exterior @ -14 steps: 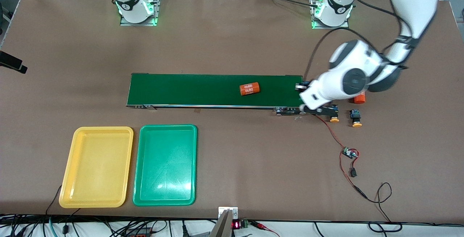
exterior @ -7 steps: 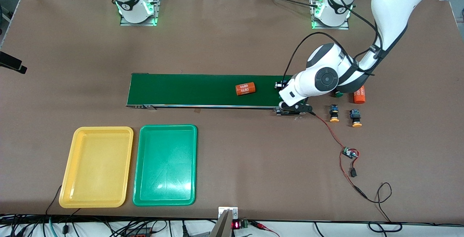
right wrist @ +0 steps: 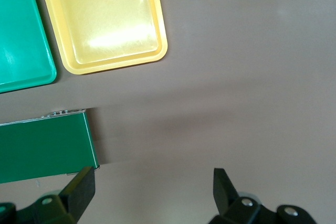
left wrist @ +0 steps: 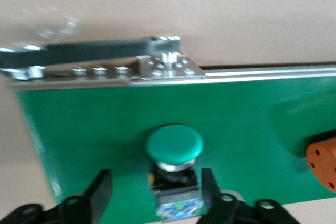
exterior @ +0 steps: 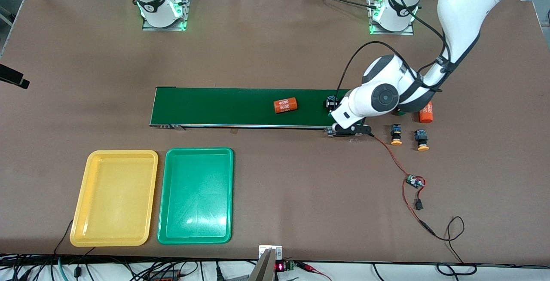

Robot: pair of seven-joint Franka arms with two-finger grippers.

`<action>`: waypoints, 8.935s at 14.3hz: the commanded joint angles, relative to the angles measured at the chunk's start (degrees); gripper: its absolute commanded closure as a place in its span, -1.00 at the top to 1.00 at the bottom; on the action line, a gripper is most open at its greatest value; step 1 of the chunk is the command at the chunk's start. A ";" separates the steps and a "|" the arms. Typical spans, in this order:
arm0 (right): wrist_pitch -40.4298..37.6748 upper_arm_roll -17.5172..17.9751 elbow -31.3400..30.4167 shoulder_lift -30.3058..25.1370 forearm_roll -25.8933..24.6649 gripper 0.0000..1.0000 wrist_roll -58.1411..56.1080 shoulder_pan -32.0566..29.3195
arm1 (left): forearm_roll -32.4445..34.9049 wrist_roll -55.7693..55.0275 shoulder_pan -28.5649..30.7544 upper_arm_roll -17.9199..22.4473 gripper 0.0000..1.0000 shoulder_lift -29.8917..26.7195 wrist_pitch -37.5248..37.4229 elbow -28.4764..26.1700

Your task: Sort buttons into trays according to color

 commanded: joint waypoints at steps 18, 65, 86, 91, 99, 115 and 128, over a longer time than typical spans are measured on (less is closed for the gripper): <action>0.51 0.65 0.23 -0.10 0.52 1.00 -0.27 -0.55 | 18.16 10.73 8.57 10.34 1.00 2.55 1.22 0.60; -0.02 1.62 -0.12 0.34 0.52 1.00 3.34 10.27 | 15.17 9.99 9.45 3.90 1.00 3.43 -25.93 20.19; 0.59 2.15 0.32 10.27 8.23 1.00 7.20 21.14 | 18.80 20.13 17.80 5.97 -0.47 2.73 -7.89 3.92; 3.65 2.15 0.32 12.55 9.48 1.00 25.37 31.77 | 17.48 16.12 16.49 -6.78 -0.49 2.46 -15.29 5.95; 15.35 2.15 0.32 20.90 8.69 1.00 32.87 44.88 | 11.23 -1.74 2.27 -8.82 -0.54 5.18 -9.32 5.16; 21.86 1.97 0.06 31.10 6.76 1.00 39.89 50.87 | 12.02 -2.46 6.38 -8.12 1.00 3.43 -21.76 11.20; 21.43 -0.65 3.11 31.28 6.76 -0.82 50.19 49.20 | 20.11 6.07 24.11 -6.89 1.00 3.51 -16.82 -2.81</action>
